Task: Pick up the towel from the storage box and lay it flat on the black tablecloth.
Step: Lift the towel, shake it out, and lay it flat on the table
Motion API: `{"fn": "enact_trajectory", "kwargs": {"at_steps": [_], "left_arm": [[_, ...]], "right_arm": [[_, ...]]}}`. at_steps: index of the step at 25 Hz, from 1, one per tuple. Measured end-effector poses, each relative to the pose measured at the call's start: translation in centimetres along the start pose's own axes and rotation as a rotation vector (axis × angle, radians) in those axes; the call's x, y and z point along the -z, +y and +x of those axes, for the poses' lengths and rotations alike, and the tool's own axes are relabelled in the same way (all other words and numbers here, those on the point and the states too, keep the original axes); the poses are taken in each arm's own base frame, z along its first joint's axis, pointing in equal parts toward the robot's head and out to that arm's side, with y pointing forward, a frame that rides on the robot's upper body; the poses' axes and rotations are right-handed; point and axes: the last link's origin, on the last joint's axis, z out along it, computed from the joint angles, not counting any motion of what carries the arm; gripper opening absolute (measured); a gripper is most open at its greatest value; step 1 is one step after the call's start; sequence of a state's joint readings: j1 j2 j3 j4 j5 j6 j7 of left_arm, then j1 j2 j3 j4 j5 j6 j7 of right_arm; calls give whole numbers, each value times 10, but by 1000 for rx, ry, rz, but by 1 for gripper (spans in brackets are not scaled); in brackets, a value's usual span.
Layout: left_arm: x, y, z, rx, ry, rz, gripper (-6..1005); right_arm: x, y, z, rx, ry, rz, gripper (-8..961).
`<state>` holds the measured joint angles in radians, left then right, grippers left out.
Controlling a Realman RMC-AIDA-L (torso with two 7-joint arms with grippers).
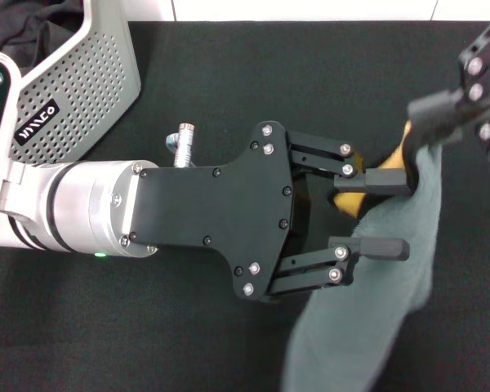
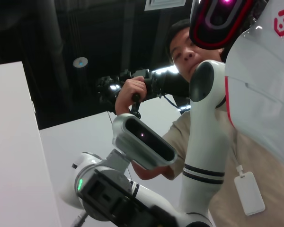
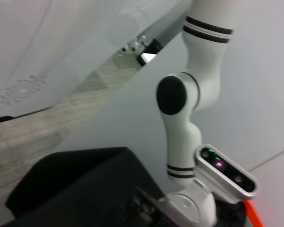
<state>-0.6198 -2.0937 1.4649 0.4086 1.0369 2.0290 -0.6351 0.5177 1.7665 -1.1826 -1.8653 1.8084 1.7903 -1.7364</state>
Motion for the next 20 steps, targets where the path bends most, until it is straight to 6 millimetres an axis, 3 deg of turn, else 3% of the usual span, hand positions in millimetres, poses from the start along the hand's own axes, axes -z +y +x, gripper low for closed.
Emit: {"fn": "enact_trajectory", "kwargs": {"at_steps": [10,20], "left_arm": [[6,6,-3,19,-4,46,328],[22,5,4,-64,41,214,327]], "right_arm": [[20,8,6,-10,34,120,27],[10,18,2,2,32,65,28]]}}
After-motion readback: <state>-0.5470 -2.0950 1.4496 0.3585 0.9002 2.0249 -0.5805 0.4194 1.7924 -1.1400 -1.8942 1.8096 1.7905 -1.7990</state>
